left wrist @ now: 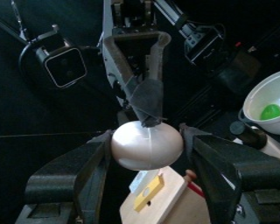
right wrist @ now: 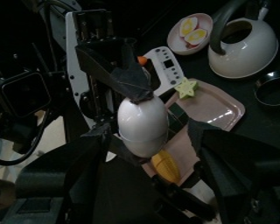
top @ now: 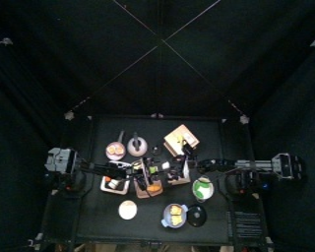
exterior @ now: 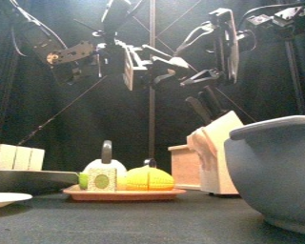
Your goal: Place egg on small plate
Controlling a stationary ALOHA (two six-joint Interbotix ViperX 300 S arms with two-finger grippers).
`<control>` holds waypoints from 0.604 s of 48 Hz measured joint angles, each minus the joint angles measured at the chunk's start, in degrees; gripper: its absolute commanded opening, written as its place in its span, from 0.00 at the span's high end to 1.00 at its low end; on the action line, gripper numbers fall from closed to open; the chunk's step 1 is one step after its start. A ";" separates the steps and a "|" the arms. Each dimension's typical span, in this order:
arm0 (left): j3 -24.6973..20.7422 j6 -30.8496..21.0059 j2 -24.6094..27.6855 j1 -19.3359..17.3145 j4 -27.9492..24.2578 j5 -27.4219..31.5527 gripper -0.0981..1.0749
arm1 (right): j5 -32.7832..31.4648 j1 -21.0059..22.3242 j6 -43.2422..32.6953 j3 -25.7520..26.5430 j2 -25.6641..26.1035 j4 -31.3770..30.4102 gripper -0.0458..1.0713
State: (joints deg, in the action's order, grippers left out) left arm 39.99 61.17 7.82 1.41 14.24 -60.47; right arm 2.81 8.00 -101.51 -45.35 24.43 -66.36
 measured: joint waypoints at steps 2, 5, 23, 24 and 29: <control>0.26 0.00 -0.26 0.09 0.88 0.00 0.17 | 0.00 0.00 0.00 -0.18 0.44 -0.26 0.07; 0.88 0.00 -0.88 0.18 2.37 0.09 0.17 | 0.09 0.00 0.00 -0.44 1.23 -0.70 0.07; 7.73 -1.23 -15.03 7.38 18.90 12.48 0.17 | 0.00 0.97 0.00 -5.27 8.53 -4.22 0.07; 8.09 -1.32 -16.00 7.91 19.51 13.97 0.17 | 0.00 1.14 0.00 -5.45 8.61 -4.57 0.07; 9.14 -1.32 -20.92 10.11 22.85 23.12 0.17 | 0.00 1.58 0.09 -6.15 8.96 -5.54 0.07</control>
State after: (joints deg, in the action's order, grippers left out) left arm 49.13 59.85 -13.10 11.51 37.09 -37.35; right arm 2.81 9.58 -101.43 -51.50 33.40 -71.89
